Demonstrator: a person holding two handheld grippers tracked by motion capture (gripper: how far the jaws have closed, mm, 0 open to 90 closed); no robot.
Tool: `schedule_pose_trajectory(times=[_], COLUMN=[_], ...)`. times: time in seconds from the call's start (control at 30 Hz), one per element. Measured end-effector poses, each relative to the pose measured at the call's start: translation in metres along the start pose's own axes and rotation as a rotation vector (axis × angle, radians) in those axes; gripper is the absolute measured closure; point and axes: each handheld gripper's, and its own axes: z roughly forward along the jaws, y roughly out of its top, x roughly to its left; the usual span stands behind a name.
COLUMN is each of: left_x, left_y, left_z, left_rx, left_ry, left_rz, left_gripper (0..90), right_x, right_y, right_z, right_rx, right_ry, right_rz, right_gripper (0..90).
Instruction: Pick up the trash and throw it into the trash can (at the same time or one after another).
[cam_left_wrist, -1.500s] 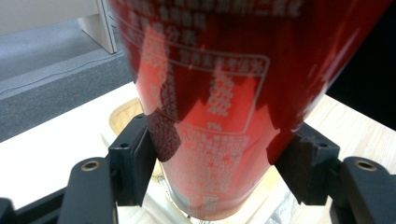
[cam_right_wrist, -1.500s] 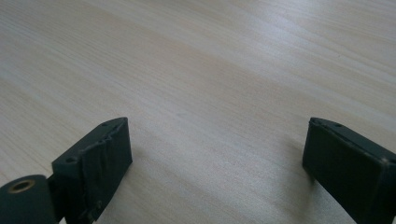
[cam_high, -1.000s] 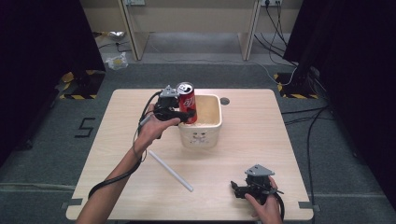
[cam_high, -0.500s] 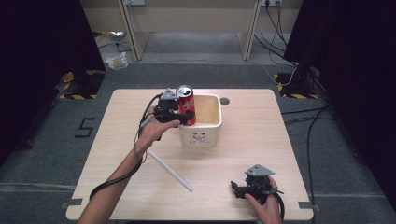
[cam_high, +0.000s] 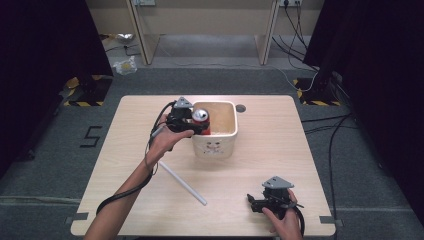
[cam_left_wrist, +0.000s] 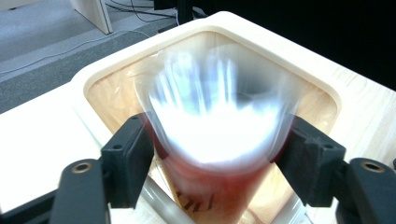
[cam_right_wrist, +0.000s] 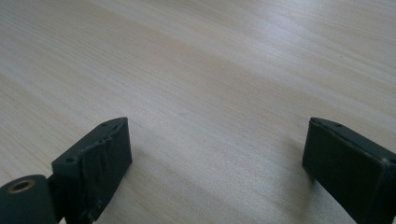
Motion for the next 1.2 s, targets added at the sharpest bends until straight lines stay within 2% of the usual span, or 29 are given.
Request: schedule_pose_trajectory(times=[0.07,0.13,0.43,0.73,1.2], left_x=[-0.001,-0.001,-0.001,0.000,-0.001], left_y=[0.000,0.001,0.002,-0.001,-0.018], left_z=[-0.001,-0.002,-0.012,-0.032,-0.058], left_rx=[0.003,-0.002,-0.025,-0.044,-0.055], left_ry=[0.003,0.005,-0.001,-0.010,-0.013], left_rz=[0.016,0.016,0.002,-0.018,-0.034], left_gripper=[33.3,36.4,31.6,29.8,28.5], right_x=[0.000,0.000,0.000,0.000,0.000], right_y=[0.000,0.000,0.000,0.000,0.000], right_z=[0.000,0.000,0.000,0.000,0.000], right_rx=[0.000,0.000,-0.002,-0.002,0.000], right_ry=[0.001,0.001,0.001,0.001,0.000], right_rz=[-0.001,-0.001,-0.002,-0.002,-0.001], right_gripper=[8.3,8.3,8.3,8.3,8.3])
